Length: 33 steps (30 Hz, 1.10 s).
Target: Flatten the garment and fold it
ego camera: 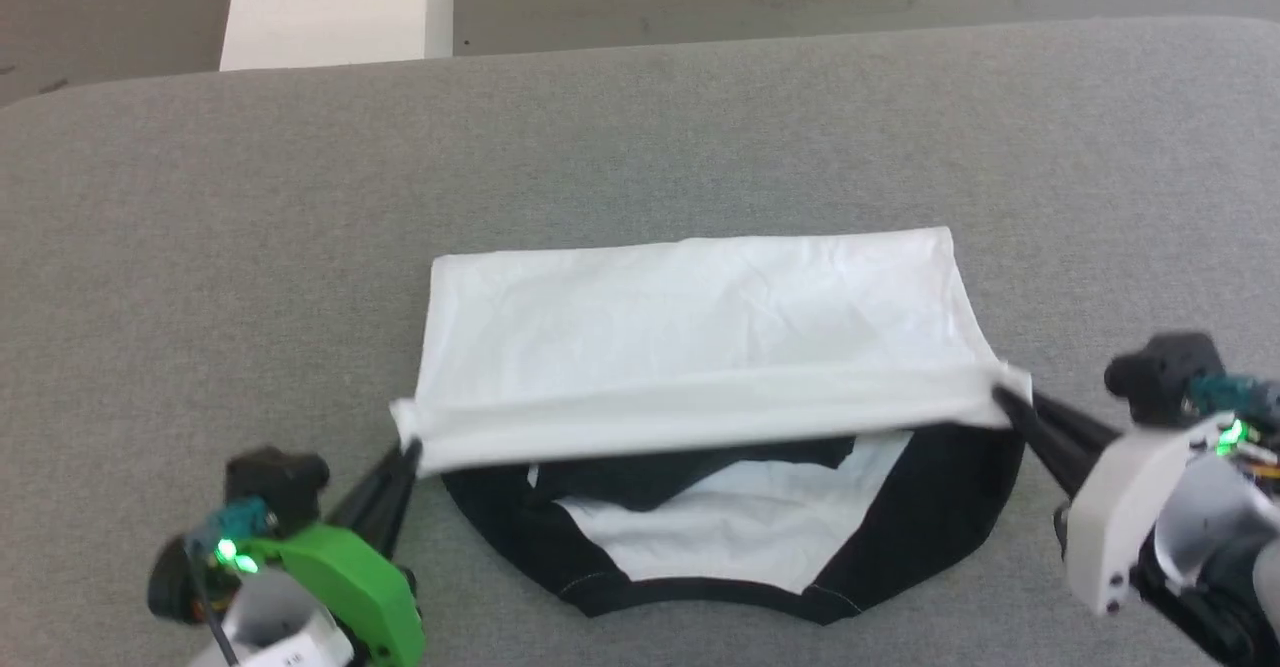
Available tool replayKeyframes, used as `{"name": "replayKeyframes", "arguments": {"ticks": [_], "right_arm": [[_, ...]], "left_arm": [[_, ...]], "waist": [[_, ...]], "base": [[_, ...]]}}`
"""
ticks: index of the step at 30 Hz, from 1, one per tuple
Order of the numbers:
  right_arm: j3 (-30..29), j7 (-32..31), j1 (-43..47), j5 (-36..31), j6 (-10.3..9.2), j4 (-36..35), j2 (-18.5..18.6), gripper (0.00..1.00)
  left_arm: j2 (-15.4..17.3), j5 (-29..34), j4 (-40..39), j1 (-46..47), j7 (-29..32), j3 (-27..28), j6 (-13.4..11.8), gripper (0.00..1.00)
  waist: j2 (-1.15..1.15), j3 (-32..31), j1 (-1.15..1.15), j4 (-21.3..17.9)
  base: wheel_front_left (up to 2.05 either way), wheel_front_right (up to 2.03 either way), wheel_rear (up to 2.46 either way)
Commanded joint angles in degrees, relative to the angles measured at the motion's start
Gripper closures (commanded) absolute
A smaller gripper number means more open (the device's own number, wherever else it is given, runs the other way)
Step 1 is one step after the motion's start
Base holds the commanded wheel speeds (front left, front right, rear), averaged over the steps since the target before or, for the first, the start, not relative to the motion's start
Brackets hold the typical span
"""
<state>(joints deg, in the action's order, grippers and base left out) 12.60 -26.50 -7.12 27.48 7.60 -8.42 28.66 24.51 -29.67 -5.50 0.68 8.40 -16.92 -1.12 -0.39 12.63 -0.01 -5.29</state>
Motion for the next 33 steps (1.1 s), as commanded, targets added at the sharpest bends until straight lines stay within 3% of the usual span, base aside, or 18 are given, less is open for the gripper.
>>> {"name": "replayKeyframes", "arguments": {"ticks": [1, 9, 17, 18, 19, 20, 21, 27, 33], "right_arm": [[-0.8, -1.0, 1.8, -1.1, -0.11, -0.8, -0.3, 1.00], [-0.8, -4.9, 6.0, -6.0, -0.11, 0.5, -0.3, 1.00], [3.0, -5.6, 6.6, -6.1, -0.11, 4.7, -1.3, 1.00], [3.2, -5.8, 6.7, -5.9, -0.11, 5.2, -1.4, 1.00], [3.2, -5.8, 6.7, -5.9, -0.11, 5.5, -1.4, 0.82], [3.3, -5.7, 6.9, -5.9, -0.11, 5.8, -1.3, 0.47], [3.1, -5.8, 7.2, -5.9, -0.11, 6.2, -1.3, 0.00], [-0.2, -4.5, 9.5, -6.2, -0.11, 5.8, -2.6, 0.00], [-8.2, -0.1, 13.5, -7.3, -0.11, 2.3, -7.8, 0.00]], "left_arm": [[-0.5, -0.4, 0.5, -1.5, -0.3, -0.6, 0.2, 1.00], [-1.4, -0.5, 5.5, -4.7, 0.2, -4.7, 2.2, 1.00], [-2.9, 0.8, 11.2, -3.3, 0.0, -7.8, 3.1, 1.00], [-3.1, 0.8, 11.9, -3.2, 0.0, -7.9, 3.0, 0.92], [-3.2, 0.7, 12.3, -3.2, 0.0, -7.9, 2.9, 0.52], [-3.4, 0.4, 12.8, -3.3, 0.3, -7.9, 2.7, 0.00], [-3.5, 0.2, 13.0, -3.5, 0.4, -7.9, 2.6, 0.00], [-4.5, -1.2, 11.5, -6.0, -1.8, -5.9, 0.0, 0.00], [-5.1, 0.6, 7.4, -6.8, -11.6, -2.1, -3.1, 0.00]], "waist": [[0.39, -0.2, 0.01, 0.2], [0.39, -0.1, 0.01, 0.5], [0.39, 0.3, 0.01, 1.3], [0.39, 0.1, 0.01, 1.3], [0.39, -0.1, 0.01, 1.3], [0.39, -0.4, 0.01, 1.4], [0.39, -0.7, 0.01, 1.4], [0.39, -3.1, 0.01, 1.5], [0.39, -4.8, 0.01, 2.9]], "base": [[0.00, 0.00, 0.00], [0.00, 0.00, 0.00], [0.00, 0.00, 0.00], [0.00, 0.00, 0.00], [0.00, 0.00, 0.00], [0.00, 0.00, 0.00], [0.00, 0.00, 0.00], [0.00, 0.00, 0.00], [0.00, 0.00, 0.00]]}}
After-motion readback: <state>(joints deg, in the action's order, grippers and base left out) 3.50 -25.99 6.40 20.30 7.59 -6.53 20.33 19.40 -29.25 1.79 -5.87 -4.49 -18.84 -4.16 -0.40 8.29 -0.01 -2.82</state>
